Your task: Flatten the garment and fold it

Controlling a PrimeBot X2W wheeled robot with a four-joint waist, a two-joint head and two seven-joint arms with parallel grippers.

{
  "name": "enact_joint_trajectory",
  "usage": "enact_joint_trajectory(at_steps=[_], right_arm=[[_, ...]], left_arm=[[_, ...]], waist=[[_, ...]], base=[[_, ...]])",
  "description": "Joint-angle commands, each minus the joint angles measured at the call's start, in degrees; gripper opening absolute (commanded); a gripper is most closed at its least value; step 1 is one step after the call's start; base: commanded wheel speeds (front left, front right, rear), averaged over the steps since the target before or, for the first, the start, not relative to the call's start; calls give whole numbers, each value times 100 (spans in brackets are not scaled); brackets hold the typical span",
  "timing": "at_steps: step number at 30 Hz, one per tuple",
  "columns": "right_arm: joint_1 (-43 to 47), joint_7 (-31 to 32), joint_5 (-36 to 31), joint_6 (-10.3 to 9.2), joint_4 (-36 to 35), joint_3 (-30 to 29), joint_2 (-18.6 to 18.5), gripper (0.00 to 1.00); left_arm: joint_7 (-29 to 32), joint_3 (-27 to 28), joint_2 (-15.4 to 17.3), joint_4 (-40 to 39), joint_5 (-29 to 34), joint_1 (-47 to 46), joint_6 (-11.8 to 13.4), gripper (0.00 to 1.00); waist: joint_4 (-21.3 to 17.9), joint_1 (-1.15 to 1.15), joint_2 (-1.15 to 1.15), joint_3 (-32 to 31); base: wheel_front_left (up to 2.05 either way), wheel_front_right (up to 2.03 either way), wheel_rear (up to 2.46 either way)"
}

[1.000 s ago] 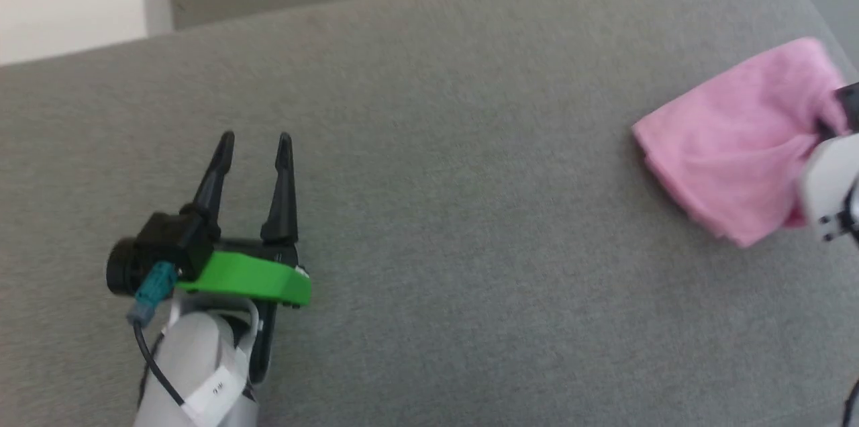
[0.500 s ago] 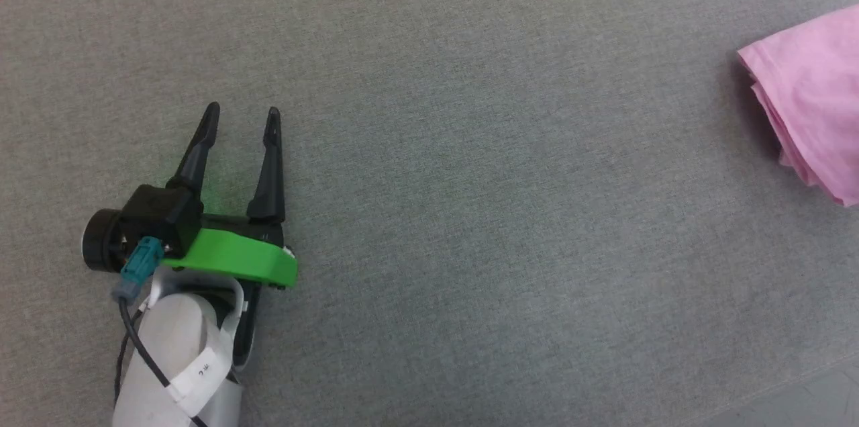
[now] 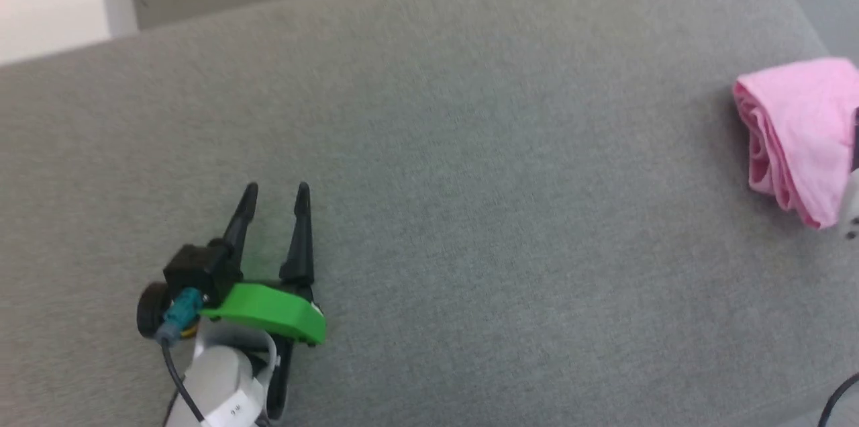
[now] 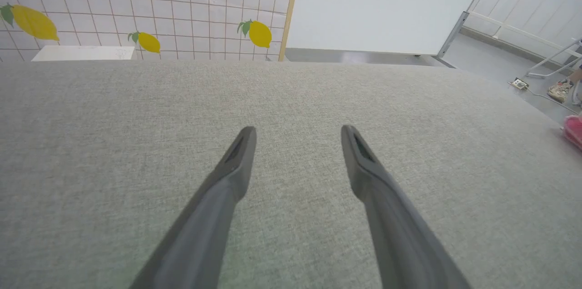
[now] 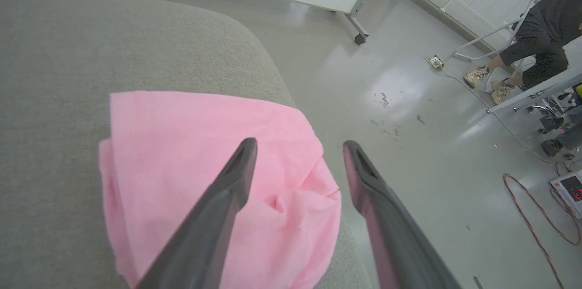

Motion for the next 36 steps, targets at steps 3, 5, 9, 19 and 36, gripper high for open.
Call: enact_joint_trajectory(at_steps=[3,5,9,19,36], right_arm=[[431,-232,478,-10,-197,252,231,100],[713,-347,754,-10,-429,399,350,100],[1315,-441,1198,-10,-1052,662,570,100],[2896,-191,1713,-10,-3224,1047,1380,100],[4426,-328,1741,-10,-4273,1205,1715,100]], left_arm=[[-50,-20,-44,131,-136,228,44,100],[-56,-33,-58,186,-175,312,52,100],[-64,-80,-83,266,-226,458,76,100],[-71,-188,-111,349,-239,704,148,100],[-73,-265,-142,225,-213,1105,154,100]], waist=[[868,0,0,-1407],[1025,0,0,-1590],[1341,0,0,-1881],[1967,0,0,-2127],[2105,0,0,-2300]], base=[[0,0,0],[0,0,0],[0,0,0],[0,0,0],[0,0,0]])
